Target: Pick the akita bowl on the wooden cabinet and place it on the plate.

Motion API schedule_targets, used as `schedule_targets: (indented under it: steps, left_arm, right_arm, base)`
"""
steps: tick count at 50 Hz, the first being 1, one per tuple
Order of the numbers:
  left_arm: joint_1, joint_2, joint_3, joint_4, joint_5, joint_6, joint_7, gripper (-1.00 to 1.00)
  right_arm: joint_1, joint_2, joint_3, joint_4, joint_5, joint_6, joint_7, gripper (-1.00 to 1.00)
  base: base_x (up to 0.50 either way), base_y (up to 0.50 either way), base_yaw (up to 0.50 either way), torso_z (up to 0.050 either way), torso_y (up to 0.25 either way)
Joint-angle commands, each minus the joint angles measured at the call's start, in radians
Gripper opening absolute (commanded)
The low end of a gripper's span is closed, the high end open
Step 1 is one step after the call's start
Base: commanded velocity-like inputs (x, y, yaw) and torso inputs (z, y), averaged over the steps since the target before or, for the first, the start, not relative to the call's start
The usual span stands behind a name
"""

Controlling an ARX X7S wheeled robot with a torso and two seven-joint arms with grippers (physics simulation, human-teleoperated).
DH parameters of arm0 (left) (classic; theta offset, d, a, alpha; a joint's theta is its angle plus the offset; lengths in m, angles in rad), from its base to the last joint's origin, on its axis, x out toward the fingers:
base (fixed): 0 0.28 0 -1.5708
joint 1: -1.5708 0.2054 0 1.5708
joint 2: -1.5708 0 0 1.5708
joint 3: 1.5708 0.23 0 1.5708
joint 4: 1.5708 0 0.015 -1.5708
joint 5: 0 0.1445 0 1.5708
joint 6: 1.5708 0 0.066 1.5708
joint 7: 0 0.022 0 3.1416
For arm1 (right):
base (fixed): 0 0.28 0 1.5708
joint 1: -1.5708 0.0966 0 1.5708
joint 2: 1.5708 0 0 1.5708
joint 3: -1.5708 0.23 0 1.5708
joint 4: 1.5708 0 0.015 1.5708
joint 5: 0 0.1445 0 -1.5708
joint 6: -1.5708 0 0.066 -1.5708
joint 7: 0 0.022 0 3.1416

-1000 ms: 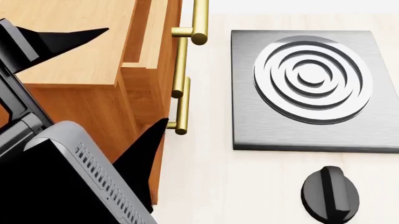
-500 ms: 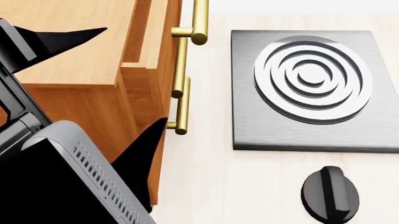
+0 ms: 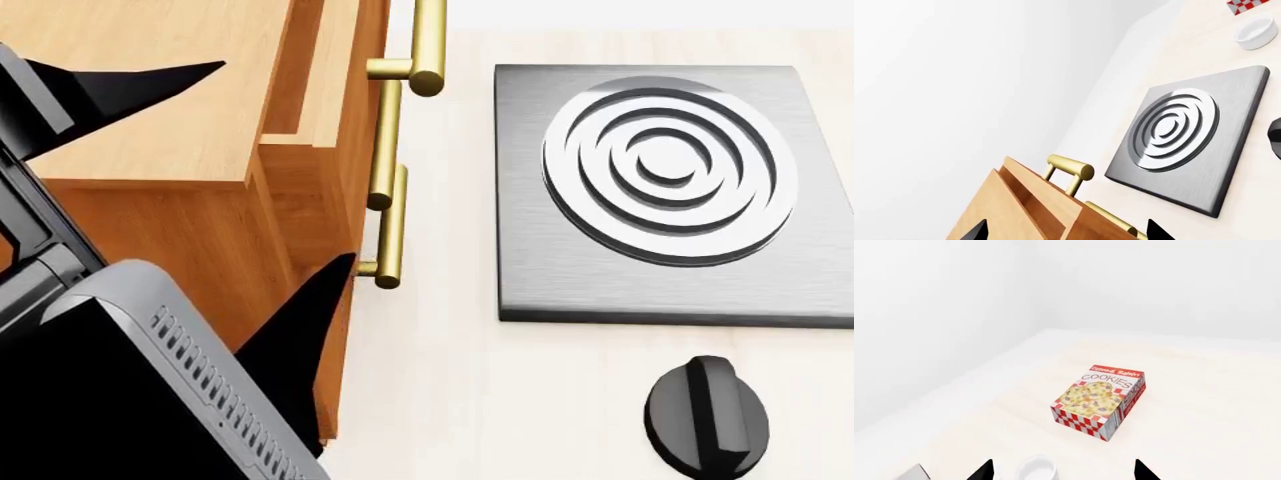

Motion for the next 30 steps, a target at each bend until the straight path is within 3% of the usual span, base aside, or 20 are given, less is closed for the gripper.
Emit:
schedule_targets:
  steps: [1, 30]
  left_arm:
    - [-0.001, -0.001, 0.001, 0.0, 0.001, 0.002, 0.0, 1.0]
    - [0.001, -0.009, 0.002, 0.007, 0.0, 0.01, -0.002, 1.0]
  right_arm:
    - [0.068, 0.052, -0.012, -0.086, 0.016, 0.024, 0.025, 1.0]
    - [0.375, 0.188, -0.126, -0.295, 0.126, 0.075, 0.069, 1.0]
  base:
    - [0.0, 0.0, 0.0, 0.0, 0.0]
    - [0.0, 0.0, 0.0, 0.0, 0.0]
